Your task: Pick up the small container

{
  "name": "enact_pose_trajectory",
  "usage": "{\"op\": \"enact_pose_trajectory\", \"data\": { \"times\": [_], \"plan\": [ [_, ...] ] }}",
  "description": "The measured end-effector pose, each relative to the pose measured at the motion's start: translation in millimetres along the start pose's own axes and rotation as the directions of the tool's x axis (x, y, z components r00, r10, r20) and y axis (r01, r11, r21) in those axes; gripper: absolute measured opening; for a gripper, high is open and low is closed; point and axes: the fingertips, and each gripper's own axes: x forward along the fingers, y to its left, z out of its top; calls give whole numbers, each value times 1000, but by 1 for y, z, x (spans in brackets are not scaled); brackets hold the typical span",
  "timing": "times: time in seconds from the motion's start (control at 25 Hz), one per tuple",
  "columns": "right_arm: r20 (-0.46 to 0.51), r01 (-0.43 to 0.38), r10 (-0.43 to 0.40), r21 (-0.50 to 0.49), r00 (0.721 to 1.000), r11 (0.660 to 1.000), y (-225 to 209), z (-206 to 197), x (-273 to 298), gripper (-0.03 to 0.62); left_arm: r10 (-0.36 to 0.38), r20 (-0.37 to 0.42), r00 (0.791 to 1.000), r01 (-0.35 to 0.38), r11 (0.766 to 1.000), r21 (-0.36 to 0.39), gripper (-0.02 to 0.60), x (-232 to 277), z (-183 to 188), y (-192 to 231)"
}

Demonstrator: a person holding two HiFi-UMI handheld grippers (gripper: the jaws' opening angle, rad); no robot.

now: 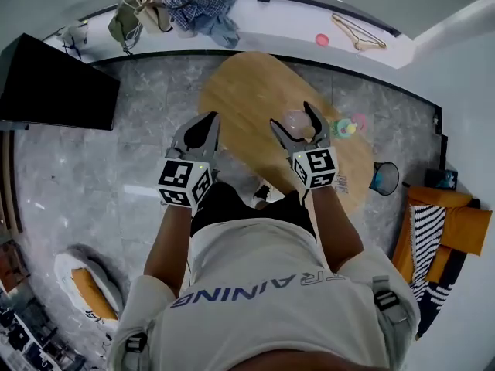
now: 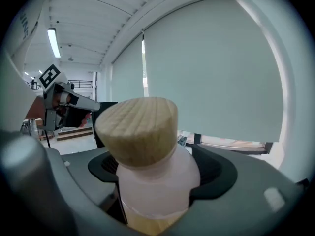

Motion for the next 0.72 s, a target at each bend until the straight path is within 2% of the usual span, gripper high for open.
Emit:
{"op": "enact_pose_trajectory", "data": {
  "times": [0.16, 0.36, 0.56, 0.72],
  "plan": [
    [60, 56, -51, -76, 997, 996, -30, 17, -28, 428, 11, 22, 1000, -12, 999, 33, 0, -14, 16, -13],
    [96, 107, -100, -66, 990, 992, -65, 44, -62, 428, 25, 69, 997, -30, 997, 66, 0, -30, 38, -26],
    [117, 56, -50, -43, 992, 997, -52, 76, -86, 428, 13, 106, 994, -23, 996, 89, 0, -35, 55, -42],
    [125, 7, -3, -38, 992, 999, -35, 91, -88, 430, 8, 128, 992, -18, 997, 80, 0, -38, 61, -47]
  ]
}}
